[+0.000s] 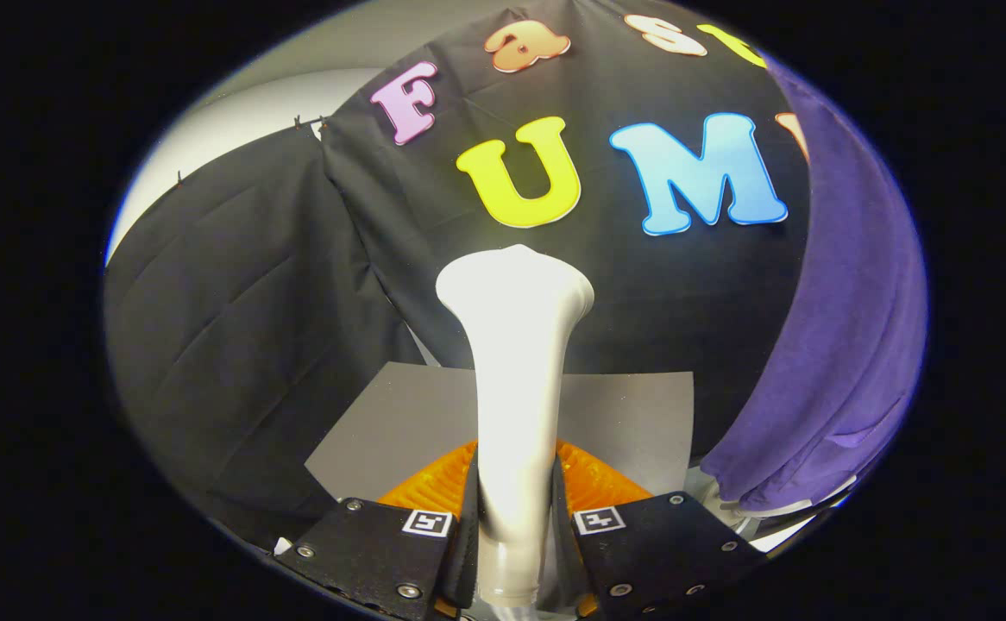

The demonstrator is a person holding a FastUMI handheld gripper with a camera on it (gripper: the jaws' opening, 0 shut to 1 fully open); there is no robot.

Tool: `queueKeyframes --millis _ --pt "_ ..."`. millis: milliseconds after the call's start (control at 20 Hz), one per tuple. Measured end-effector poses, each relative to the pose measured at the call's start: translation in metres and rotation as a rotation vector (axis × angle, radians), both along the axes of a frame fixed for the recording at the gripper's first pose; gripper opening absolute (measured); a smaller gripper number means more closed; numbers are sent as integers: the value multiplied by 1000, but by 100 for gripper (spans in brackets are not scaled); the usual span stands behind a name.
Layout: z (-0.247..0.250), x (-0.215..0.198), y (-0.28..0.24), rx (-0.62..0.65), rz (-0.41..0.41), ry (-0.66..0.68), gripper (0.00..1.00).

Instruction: Iron the clothes twice with a garment steamer, once on the left side and once on the right side.

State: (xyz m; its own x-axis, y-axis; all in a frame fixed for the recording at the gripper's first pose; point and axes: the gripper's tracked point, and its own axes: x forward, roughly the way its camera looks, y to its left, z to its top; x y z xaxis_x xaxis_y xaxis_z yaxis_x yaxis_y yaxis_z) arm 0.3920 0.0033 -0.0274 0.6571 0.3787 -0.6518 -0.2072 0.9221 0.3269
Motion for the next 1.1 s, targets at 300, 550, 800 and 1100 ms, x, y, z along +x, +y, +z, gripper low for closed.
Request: queueKeyframes --millis 300,550,800,1100 --pt "49 -81 -21 -8 -28 -132 37" --pt "72 -151 -44 -43 -64 -203 37" --pt "66 -224 -61 -65 -95 -226 37" --pt "34 -287 -86 -92 -166 -192 37"
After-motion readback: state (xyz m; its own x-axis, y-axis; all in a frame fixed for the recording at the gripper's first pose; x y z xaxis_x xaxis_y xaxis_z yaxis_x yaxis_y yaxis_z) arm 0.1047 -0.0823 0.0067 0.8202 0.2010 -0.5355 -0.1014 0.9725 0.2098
